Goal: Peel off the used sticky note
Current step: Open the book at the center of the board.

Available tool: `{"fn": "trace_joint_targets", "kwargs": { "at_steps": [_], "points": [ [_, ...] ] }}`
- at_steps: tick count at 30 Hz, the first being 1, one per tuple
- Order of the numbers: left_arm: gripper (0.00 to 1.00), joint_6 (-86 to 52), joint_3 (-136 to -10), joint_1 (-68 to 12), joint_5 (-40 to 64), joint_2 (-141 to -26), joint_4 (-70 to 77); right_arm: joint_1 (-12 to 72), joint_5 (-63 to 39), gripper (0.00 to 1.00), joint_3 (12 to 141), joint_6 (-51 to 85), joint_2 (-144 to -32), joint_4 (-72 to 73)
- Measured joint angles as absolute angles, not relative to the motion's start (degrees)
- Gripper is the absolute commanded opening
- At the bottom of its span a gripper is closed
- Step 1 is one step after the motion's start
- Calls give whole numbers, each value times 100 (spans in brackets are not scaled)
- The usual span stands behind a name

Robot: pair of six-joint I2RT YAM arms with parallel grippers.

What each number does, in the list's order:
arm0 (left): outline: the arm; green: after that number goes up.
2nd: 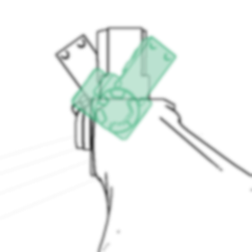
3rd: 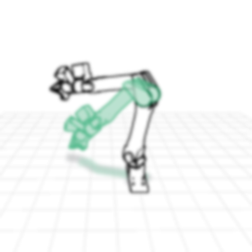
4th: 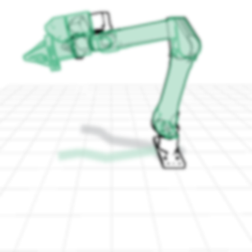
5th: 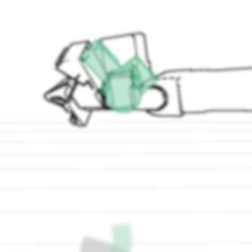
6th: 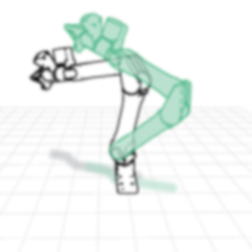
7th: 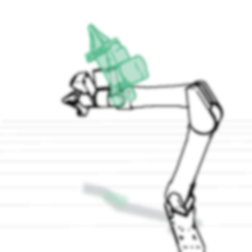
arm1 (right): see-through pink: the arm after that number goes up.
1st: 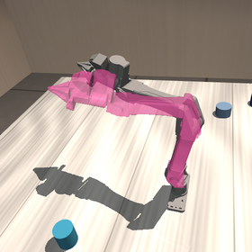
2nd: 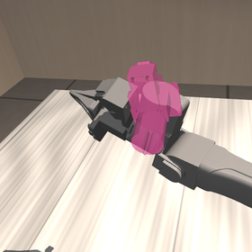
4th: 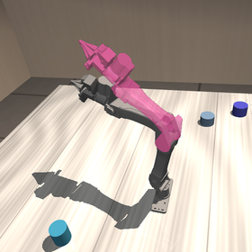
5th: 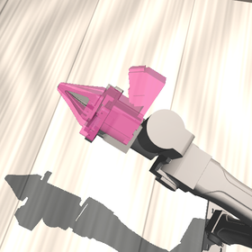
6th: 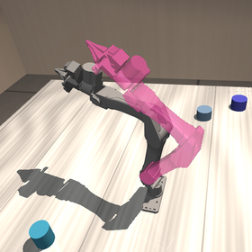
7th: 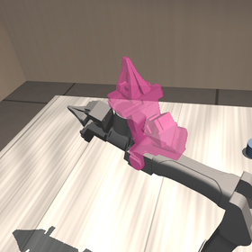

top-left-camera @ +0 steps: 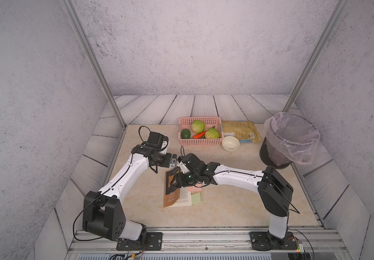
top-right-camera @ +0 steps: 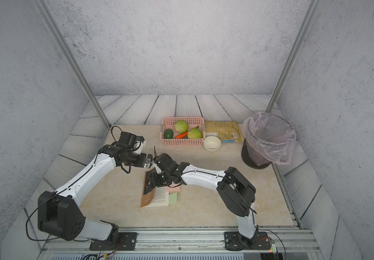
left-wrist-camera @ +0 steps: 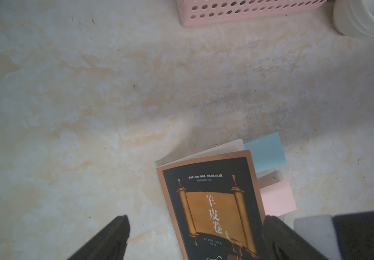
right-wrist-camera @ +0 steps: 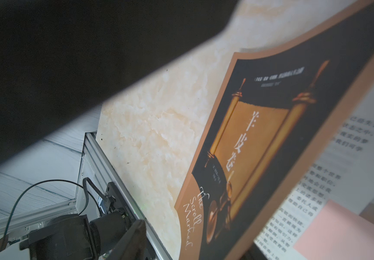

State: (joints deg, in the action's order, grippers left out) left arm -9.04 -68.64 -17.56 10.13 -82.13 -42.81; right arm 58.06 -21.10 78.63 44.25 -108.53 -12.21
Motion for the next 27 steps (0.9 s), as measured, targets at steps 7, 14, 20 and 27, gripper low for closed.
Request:
{"fn": "trace_joint_targets", "kwargs": {
  "at_steps": [7,14,20,27],
  "points": [
    [98,-932,-6899,-1747,1015,-8211,-4309,5806,-2108,62,7863,4383,-10847,-1175],
    [98,-1046,-6899,-1745,1037,-8261,-4307,5806,-2080,64,7843,4289,-10844,-1127],
    [98,-1177,-6943,-1747,1009,-8571,-4313,5806,-2049,64,7653,4226,-10844,-884],
    [98,-1354,-6973,-1747,902,-8742,-4261,5806,-1973,64,7402,4206,-10833,-593]
  ]
}}
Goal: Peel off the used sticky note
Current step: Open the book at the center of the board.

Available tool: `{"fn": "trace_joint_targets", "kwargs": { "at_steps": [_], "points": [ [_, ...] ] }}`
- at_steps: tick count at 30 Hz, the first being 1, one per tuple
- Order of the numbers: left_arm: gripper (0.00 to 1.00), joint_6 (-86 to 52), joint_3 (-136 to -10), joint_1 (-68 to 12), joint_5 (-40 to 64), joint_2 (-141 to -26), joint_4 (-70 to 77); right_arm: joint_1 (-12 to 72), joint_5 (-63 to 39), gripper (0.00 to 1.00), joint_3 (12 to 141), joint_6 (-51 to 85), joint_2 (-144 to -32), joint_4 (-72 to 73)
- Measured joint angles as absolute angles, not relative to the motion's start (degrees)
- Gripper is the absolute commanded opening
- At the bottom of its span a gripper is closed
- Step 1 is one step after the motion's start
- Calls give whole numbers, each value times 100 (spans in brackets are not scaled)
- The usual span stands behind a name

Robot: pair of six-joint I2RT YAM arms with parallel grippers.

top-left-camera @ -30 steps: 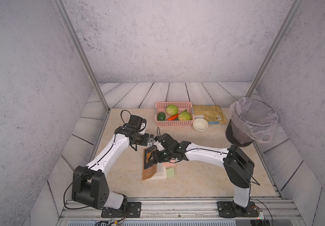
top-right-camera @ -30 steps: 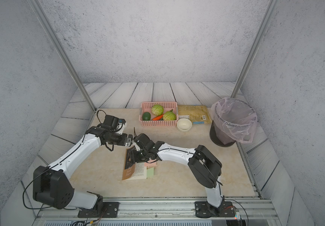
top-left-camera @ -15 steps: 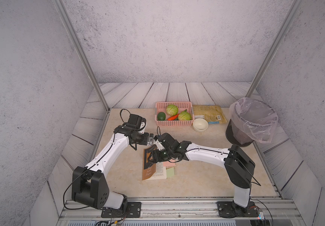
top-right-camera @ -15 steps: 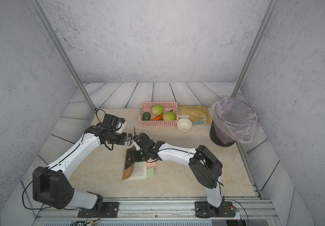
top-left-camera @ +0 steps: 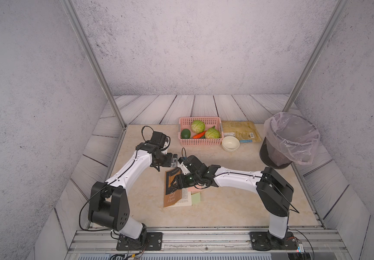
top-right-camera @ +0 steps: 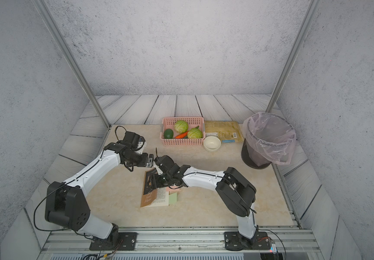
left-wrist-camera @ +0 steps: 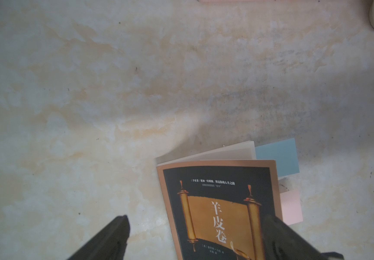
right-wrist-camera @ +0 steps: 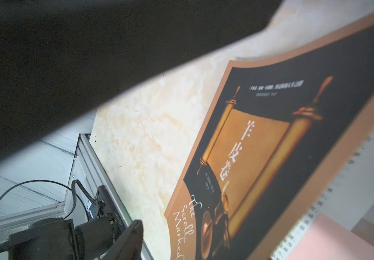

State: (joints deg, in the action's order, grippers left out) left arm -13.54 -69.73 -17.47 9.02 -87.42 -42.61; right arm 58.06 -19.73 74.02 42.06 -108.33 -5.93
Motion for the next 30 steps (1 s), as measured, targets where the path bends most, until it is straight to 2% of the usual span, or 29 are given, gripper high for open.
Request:
{"fn": "trace_joint_targets", "kwargs": {
  "at_steps": [10,30],
  "points": [
    [98,-1741,-7089,-1776,788,-8742,-3636,5977,-2143,64,7019,4128,-10674,-244],
    [98,-1935,-7282,-1778,1190,-9026,-3555,6020,-2235,64,7039,3883,-10665,-161]
  ]
}}
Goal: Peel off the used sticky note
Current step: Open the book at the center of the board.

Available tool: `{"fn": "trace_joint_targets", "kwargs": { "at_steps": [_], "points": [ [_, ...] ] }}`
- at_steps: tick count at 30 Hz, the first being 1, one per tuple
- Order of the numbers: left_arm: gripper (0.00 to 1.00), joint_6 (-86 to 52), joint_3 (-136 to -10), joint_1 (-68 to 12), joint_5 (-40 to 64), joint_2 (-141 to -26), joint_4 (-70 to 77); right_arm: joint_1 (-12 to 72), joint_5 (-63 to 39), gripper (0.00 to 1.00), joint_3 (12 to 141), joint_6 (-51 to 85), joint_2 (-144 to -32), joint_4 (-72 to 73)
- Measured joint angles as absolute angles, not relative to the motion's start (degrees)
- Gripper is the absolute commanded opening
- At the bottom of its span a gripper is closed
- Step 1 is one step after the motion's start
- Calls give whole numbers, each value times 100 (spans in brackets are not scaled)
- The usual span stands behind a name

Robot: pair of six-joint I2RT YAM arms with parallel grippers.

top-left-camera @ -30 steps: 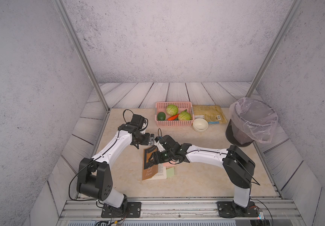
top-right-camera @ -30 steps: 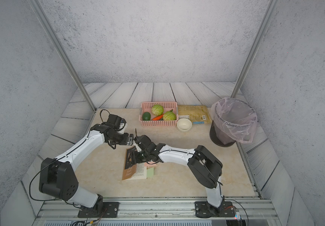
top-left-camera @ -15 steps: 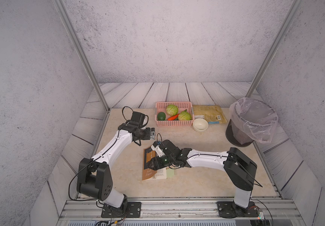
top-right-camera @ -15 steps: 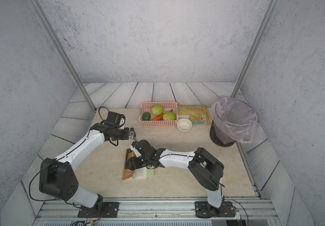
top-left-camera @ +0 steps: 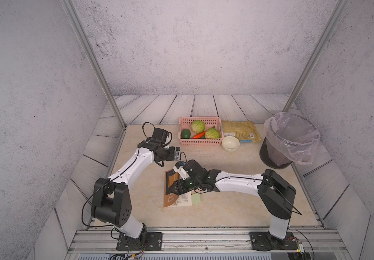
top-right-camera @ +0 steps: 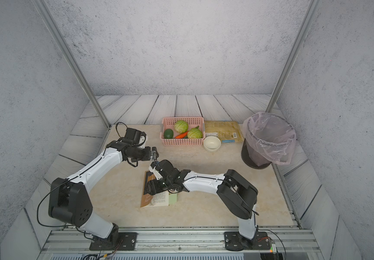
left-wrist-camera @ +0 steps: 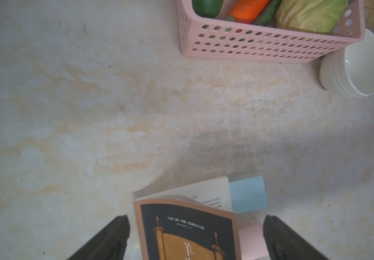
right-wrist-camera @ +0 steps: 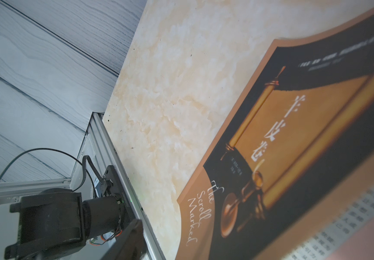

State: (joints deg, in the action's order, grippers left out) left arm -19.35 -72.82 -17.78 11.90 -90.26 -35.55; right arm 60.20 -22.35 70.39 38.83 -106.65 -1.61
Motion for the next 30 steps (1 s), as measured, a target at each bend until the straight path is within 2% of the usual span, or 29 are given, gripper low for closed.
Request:
{"fn": "trace_joint_targets", "kwargs": {
  "at_steps": [20,30],
  "points": [
    [98,-1673,-7843,-1977,1503,-9413,-3975,6038,-2231,64,7185,3697,-10665,-423],
    [98,-1651,-8051,-2027,1575,-9955,-4414,6042,-2228,64,7194,3586,-10665,-475]
  ]
}}
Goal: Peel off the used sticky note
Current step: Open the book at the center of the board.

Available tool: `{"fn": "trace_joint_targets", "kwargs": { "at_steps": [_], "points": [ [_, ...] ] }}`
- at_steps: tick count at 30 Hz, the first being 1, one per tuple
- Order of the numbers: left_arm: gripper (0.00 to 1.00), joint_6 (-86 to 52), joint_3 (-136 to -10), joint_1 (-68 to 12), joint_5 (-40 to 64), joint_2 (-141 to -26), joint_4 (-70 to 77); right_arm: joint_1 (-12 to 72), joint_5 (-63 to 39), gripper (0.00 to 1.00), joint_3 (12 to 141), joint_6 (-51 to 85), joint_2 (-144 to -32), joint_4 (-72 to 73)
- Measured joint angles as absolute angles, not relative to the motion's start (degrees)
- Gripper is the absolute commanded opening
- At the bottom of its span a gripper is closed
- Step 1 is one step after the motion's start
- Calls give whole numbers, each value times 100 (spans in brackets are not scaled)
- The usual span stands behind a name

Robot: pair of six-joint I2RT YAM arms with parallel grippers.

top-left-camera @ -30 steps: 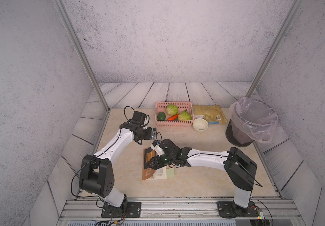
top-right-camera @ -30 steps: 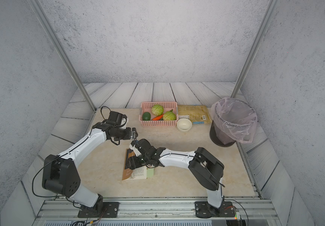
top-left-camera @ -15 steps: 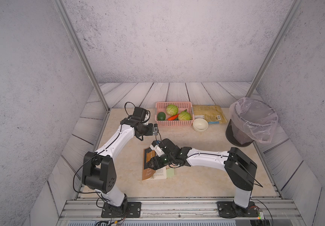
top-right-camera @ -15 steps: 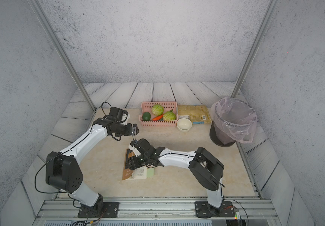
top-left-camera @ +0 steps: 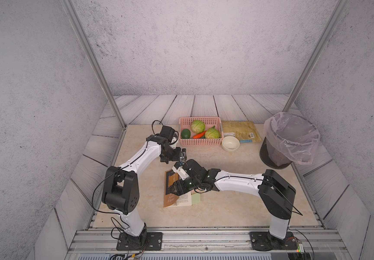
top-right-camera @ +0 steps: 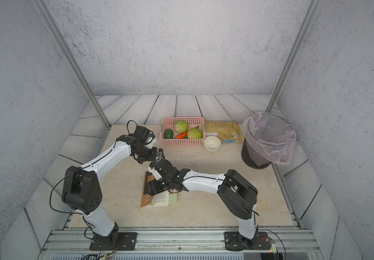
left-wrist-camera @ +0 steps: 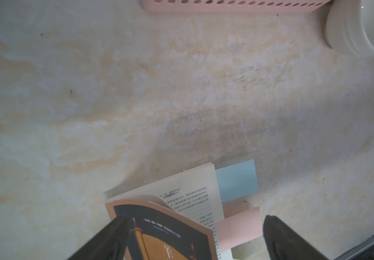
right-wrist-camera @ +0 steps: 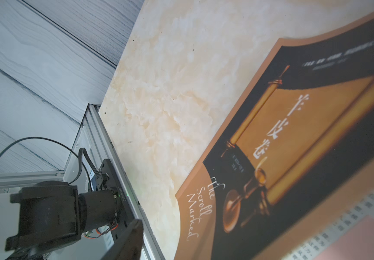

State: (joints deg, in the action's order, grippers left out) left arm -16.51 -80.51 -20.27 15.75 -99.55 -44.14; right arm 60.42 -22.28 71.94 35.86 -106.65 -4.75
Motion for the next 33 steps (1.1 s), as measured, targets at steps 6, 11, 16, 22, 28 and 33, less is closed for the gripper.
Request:
{"fn": "trace_joint_targets", "kwargs": {
  "at_steps": [6,11,16,22,28,33],
  "points": [
    [98,-1649,-8060,-2029,1492,-10036,-4628,6071,-2206,64,7225,3489,-10665,-517],
    [99,-1649,-8086,-2038,1461,-10101,-4759,6099,-2191,64,7273,3435,-10665,-539],
    [95,-1647,-8086,-2038,1398,-10195,-4838,6101,-2167,64,7273,3420,-10665,-554],
    [89,-1621,-8086,-2040,1330,-10248,-4886,6101,-2126,64,7273,3400,-10665,-558],
    [90,-1623,-8084,-2045,1321,-10252,-4890,6101,-2106,64,7273,3400,-10665,-558],
    [94,-1577,-8084,-2095,1328,-10269,-4890,6101,-2104,64,7273,3398,-10665,-558]
  ]
}}
